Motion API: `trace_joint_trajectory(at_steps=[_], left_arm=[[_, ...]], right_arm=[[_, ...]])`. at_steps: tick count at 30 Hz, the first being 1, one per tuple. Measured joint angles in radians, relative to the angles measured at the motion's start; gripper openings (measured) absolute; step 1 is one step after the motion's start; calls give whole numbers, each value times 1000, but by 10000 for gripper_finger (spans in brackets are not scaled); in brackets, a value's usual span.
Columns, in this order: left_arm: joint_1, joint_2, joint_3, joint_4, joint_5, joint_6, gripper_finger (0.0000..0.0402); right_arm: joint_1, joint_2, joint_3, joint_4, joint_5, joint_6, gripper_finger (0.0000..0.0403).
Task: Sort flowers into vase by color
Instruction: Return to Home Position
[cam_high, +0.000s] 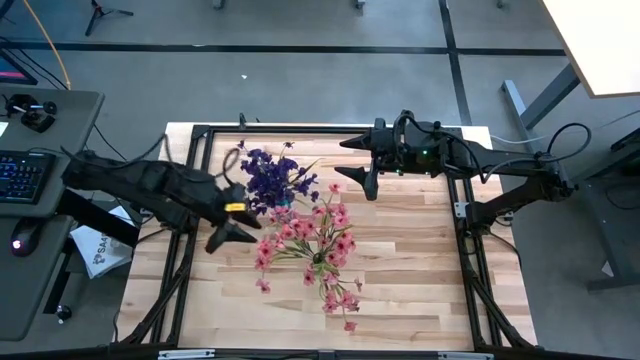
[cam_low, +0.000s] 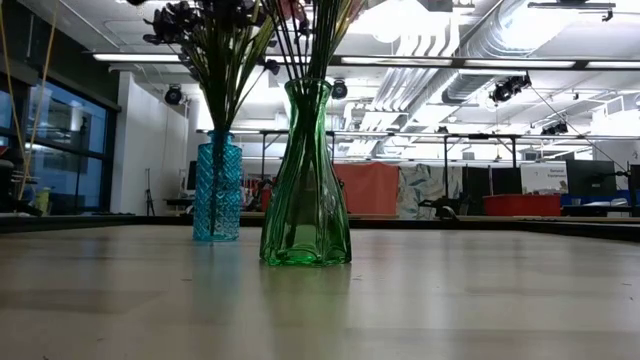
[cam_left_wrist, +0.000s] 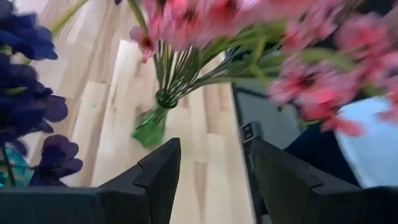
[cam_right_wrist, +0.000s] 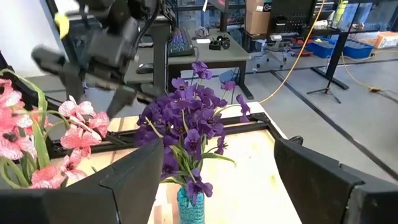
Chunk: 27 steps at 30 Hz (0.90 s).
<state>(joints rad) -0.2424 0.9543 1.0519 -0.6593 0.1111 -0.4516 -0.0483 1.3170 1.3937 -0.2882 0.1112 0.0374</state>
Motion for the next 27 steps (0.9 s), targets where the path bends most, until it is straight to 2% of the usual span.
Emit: trace_joint_trajectory(at_steps=[8, 12, 15, 19, 22, 25, 27], left_arm=[[0, -138, 0, 51, -1, -89, 184], [-2, -205, -5, 60, -115, 30, 178], [-8, -256, -52, 74, -229, 144, 151], [-5, -332, -192, 150, -301, 222, 81], [-3, -403, -337, 254, -305, 218, 19], [2, -485, -475, 381, -313, 181, 10], [2, -538, -565, 499, -327, 176, 7]], right_arm=[[-5, 0, 0, 0, 0, -19, 299], [-5, -1, 0, -7, -1, -19, 299], [-5, -13, 0, -64, -3, -15, 299], [-5, -45, 0, -173, -2, -9, 285], [-5, -72, 0, -242, -6, 19, 256], [-4, -97, 0, -302, -27, 34, 203], [-1, -110, 0, -343, -43, 53, 149]])
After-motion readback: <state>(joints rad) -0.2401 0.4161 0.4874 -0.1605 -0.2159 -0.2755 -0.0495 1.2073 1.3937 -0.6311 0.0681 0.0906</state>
